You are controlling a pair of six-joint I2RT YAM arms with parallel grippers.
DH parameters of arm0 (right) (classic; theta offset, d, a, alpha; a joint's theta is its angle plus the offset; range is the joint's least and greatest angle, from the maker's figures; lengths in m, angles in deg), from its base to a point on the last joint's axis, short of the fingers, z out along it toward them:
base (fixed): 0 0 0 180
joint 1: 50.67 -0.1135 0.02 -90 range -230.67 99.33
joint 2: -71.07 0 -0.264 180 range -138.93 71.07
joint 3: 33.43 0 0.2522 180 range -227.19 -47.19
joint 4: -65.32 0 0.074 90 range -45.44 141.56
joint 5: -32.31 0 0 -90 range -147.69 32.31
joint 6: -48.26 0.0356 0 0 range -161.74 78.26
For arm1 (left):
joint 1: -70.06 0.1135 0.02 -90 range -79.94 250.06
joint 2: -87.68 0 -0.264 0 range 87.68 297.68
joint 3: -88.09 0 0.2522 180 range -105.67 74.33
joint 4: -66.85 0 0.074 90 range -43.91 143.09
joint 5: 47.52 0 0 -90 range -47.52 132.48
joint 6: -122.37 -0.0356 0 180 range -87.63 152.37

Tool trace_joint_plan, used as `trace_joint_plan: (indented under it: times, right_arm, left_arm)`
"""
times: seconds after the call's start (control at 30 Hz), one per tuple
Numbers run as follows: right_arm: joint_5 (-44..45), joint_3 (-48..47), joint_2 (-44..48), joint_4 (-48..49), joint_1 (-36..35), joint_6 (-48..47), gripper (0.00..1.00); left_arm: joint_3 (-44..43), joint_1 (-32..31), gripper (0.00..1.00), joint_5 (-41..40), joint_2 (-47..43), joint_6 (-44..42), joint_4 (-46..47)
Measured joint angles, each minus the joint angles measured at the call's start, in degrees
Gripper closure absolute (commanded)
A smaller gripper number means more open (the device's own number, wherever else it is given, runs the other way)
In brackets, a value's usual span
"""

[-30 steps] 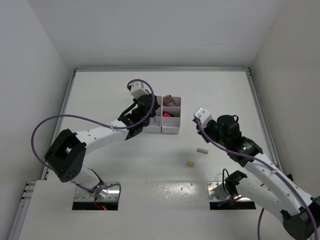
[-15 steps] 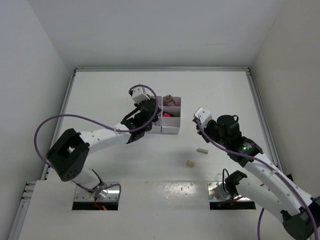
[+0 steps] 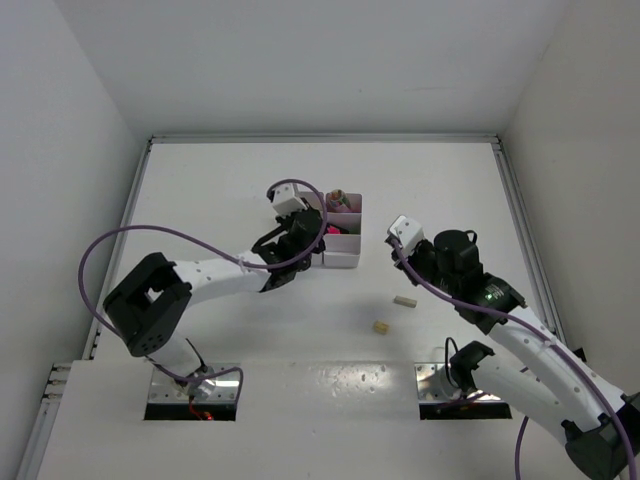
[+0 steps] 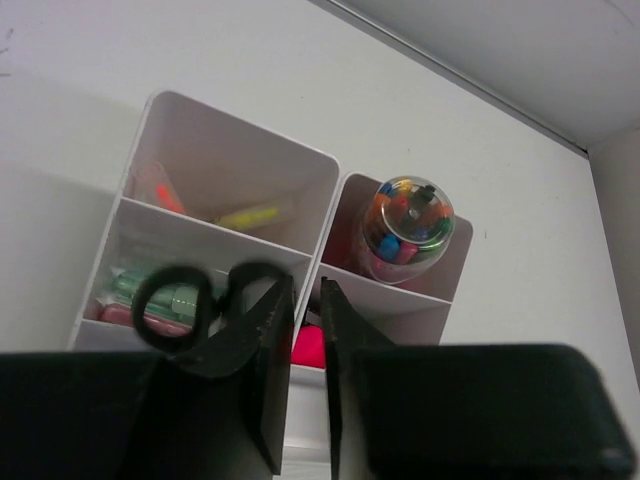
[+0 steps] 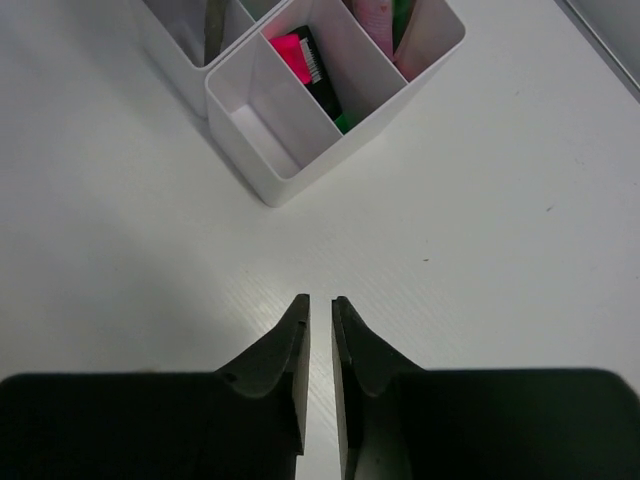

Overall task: Sort the stationery into containers
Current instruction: Place the scissors in the storage box.

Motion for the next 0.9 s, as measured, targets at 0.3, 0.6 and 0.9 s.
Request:
trace_joint_plan:
  times: [0.3, 0.6, 0.9]
  right_arm:
    - [0.0, 0.0, 0.0, 0.0, 0.0, 0.1, 0.60]
    - [0.9, 0.0, -2.3, -1.4, 0.0, -4.2, 0.79]
    - [0.4, -0.3, -16.0, -13.0, 0.0, -11.4, 0.38]
  left_arm:
    - [0.0, -1.9, 0.68, -1.6, 0.0, 0.8, -2.1]
    - [-3.8, -5.8, 0.43, -2.2, -8.2, -1.7, -12.9]
    - [-8.5, -4.2, 0.12, 12.5, -27.3, -10.7, -29.7]
